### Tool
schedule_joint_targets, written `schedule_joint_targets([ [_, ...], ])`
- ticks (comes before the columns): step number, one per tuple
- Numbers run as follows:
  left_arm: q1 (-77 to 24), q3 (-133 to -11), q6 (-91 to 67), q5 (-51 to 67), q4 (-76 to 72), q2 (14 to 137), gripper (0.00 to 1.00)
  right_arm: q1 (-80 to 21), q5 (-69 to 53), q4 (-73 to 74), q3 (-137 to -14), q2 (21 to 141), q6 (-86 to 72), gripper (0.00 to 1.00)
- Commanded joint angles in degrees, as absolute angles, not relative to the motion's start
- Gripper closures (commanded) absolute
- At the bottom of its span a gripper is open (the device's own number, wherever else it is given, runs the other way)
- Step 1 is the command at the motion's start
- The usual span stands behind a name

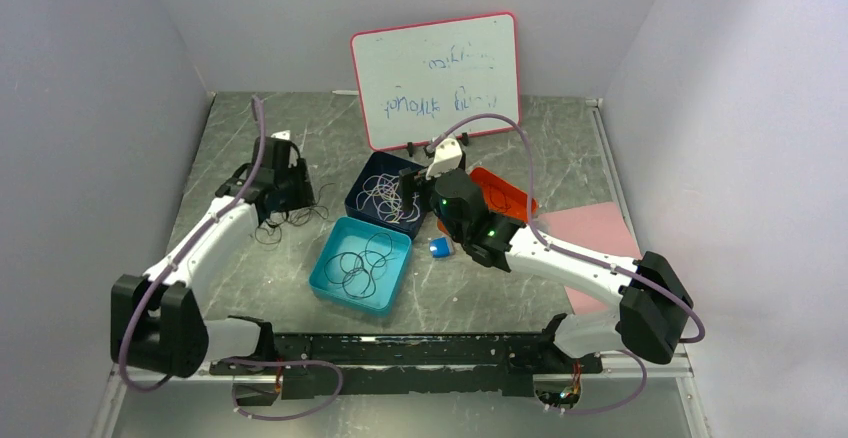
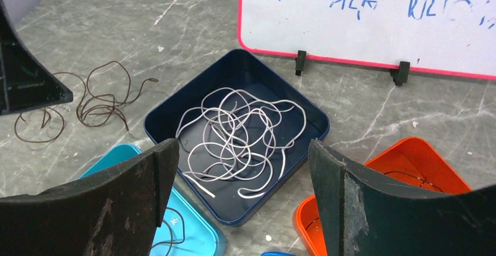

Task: Untangle the cables

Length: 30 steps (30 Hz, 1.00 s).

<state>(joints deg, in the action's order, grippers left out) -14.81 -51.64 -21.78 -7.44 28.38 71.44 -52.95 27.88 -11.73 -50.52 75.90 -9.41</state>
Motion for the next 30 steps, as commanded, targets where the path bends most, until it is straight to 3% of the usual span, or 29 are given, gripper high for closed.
schedule_joint_targets([
  [1,-7.3,-53.8,-18.6,-3.6,25.4,77.4,0.47,-52.6,28.7,-11.4,-50.9,74.6,-9.5,0.15],
  [9,-0.1,-58.7,-14.6,0.3,22.5,89.4,0.49,-52.4,29.9,-11.3,-50.1,73.5,-8.4,0.15],
  [19,1.4,-64.2,-13.7,3.2,19.7,98.3,0.50,-51.8,30.0,-12.5,-48.5,72.9,-8.4,0.15],
  [26,1.3,-67.4,-13.8,3.3,20.0,104.2,0.63,-51.4,30.3,-12.7,-47.9,71.8,-7.5,0.15],
  [30,1.3,-67.3,-14.0,3.1,19.9,103.5,0.81,-50.5,29.7,-12.6,-47.9,71.0,-7.6,0.15],
])
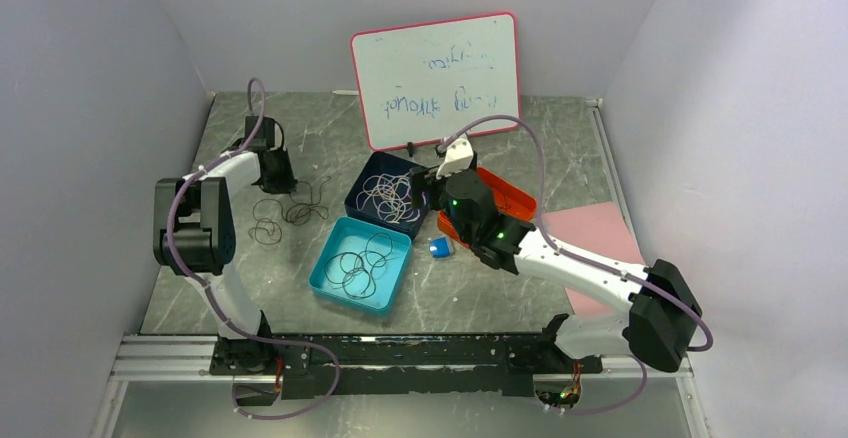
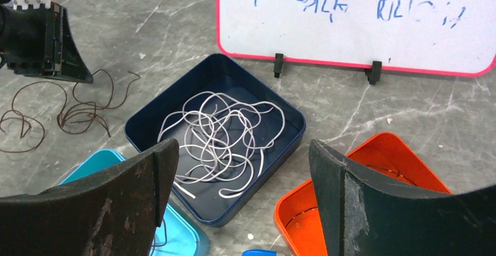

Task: Untangle the cables

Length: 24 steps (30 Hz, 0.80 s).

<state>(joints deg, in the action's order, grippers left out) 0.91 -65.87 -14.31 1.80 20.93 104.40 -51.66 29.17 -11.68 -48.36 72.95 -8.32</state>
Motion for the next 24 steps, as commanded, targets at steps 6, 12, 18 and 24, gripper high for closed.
schedule_joint_targets([
  [6,1.3,-67.5,-14.1,1.8,21.8,96.0,0.93,-49.3,27.9,-12.7,-48.3,70.5,-8.1,0.15],
  [12,1.3,-66.4,-12.2,2.9,22.4,84.8,0.93,-48.9,26.5,-13.2,-48.1,70.6,-9.3,0.15],
  [18,1.3,-68.5,-10.3,3.1,24.6,74.7,0.93,-48.8,24.8,-13.1,-48.7,71.4,-10.4,0.15],
  [24,1.3,-73.2,-10.2,-1.2,26.8,64.8,0.93,-48.7,14.9,-20.7,-47.1,70.7,-8.2,0.14],
])
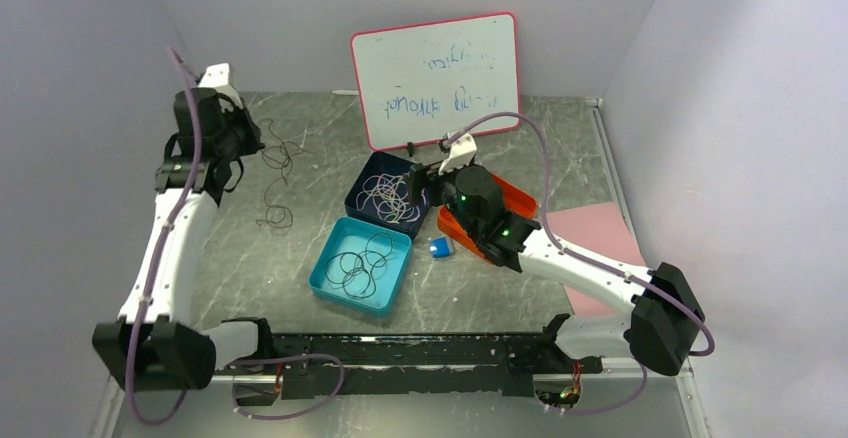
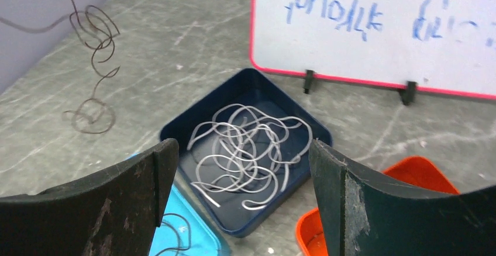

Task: Untangle the cables

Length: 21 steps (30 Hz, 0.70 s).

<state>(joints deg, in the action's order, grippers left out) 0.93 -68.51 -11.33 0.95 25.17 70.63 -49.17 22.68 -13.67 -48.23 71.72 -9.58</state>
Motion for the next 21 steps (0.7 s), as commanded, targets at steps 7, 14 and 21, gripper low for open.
schedule_joint_targets([
  [7,1.3,-80.9,-7.4,7.5,29.0,60.9,0.93,-48.8,2.3,-30.2,-49.9,73.8,-4.2,0.13],
  [14,1.3,-83.8,-5.6,6.8,30.6,58.9,0.93,-48.7,-11.4,-31.8,-61.9,80.3,-2.3,0.12],
  [21,1.4,-80.6,-3.8,3.4,31.2,57.1,0.93,-48.8,-22.9,-30.8,-77.3,90.6,-3.7,0.12],
])
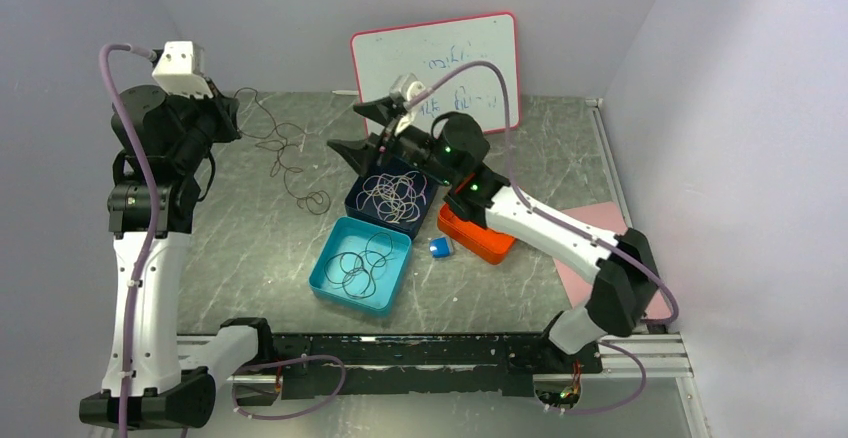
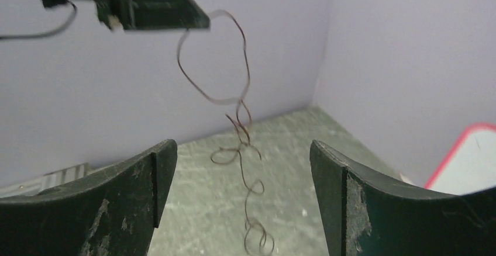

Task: Untangle the cables

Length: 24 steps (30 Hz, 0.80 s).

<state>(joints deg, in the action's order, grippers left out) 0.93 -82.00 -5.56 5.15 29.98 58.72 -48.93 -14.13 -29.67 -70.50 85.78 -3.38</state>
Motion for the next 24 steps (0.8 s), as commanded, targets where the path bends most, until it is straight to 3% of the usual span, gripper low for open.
schedule_joint_targets([
  [1,1.3,-80.1,-3.8,3.5,31.1,56.7,0.93,-48.9,-23.9,-30.3,-79.7,92.6,-4.1,0.12],
  [14,1.3,-77.5,-5.9,6.3,29.7,55.7,0.93,-51.1,-29.3,-24.0,-109.1,119.1,-8.1,0.18],
  [21,1.3,-77.4,-7.2,5.0,28.6,54.8,0.93,-52.6,-29.6,-18.9,-122.1,131.4,-10.0,0.41],
  [24,1.3,-80.3,-7.9,4.2,28.2,55.4,0.93,-53.7,-28.9,-18.3,-122.7,134.4,-10.0,0.45],
])
